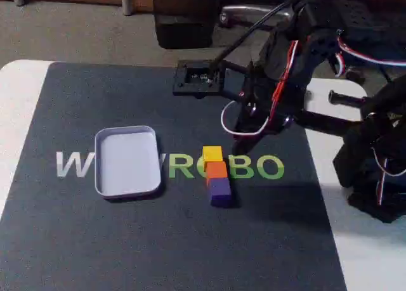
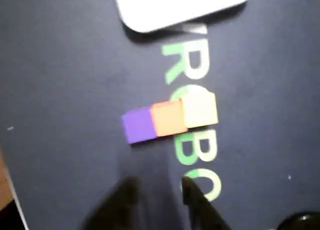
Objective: Move blocks one by one until all three blocks are in the tray.
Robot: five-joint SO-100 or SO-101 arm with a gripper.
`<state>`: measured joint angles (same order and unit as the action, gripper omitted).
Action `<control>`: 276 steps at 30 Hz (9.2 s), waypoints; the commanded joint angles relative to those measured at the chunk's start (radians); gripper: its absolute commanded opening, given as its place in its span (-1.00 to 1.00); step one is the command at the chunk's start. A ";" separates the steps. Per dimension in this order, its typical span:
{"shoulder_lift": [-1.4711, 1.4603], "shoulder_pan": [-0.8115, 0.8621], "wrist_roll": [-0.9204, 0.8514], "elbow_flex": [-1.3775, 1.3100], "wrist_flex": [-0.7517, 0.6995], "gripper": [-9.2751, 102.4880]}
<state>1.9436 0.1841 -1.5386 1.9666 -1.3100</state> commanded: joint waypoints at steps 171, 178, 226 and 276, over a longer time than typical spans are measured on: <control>-1.500 0.064 0.684 -1.861 -0.390 -0.63; -1.494 0.060 0.666 -1.861 -0.391 -0.38; -0.281 0.184 0.184 -0.238 -0.137 -0.40; -0.598 -0.005 0.856 -0.334 -0.060 -0.45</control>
<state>1.3422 0.1825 -0.6903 1.6858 -1.3591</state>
